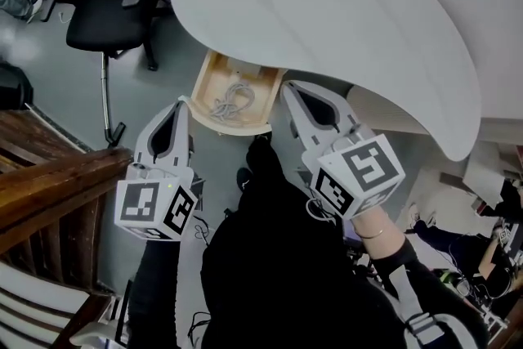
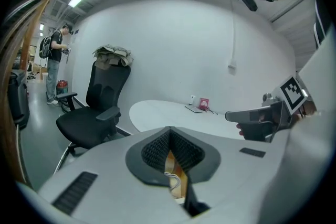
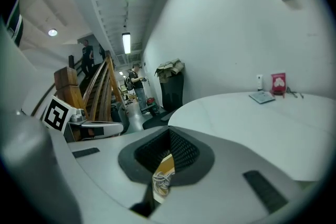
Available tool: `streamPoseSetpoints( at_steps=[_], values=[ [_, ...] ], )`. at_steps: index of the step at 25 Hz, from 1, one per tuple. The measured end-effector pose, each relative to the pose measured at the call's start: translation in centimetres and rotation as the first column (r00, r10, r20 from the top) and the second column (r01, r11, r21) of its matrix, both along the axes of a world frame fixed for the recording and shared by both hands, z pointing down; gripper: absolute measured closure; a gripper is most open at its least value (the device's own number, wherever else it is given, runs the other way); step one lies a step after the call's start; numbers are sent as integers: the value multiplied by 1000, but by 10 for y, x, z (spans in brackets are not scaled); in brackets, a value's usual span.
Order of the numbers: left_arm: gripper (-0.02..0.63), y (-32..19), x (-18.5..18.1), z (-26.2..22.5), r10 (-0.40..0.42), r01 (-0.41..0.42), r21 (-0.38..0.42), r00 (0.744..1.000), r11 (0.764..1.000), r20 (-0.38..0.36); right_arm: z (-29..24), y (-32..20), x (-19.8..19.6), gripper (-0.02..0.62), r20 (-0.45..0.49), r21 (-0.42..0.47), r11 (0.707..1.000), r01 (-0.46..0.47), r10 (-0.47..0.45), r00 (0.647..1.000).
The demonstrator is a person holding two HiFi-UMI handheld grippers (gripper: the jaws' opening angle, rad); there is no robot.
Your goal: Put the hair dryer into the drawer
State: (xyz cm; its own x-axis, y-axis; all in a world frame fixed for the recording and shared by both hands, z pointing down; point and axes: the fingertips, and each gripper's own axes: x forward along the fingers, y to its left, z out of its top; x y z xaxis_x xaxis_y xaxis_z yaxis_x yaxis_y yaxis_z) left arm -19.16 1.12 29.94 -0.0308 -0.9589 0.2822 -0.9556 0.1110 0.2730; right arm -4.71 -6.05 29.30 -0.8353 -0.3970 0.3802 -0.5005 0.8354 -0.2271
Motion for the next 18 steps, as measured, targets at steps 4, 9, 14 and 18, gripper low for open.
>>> streamPoseSetpoints(
  at_steps=[4,9,14,18],
  values=[
    [597,5,3,-19,-7,5,45,999,999,37,-16,5,5,594,33,29,1000,0,-1,999],
    [597,15,7,-44,-11,2,108,996,994,84,-37,16,11,594,58,94,996,3,-9,998],
    [597,33,4,-60,-39,29,152,997,988,60,-58,28,18,594,108,113,994,-16,4,994],
    [597,48,-1,-72,-68,64,175,997,982,19,-74,34,24,594,146,118,992,-43,26,989]
  ],
)
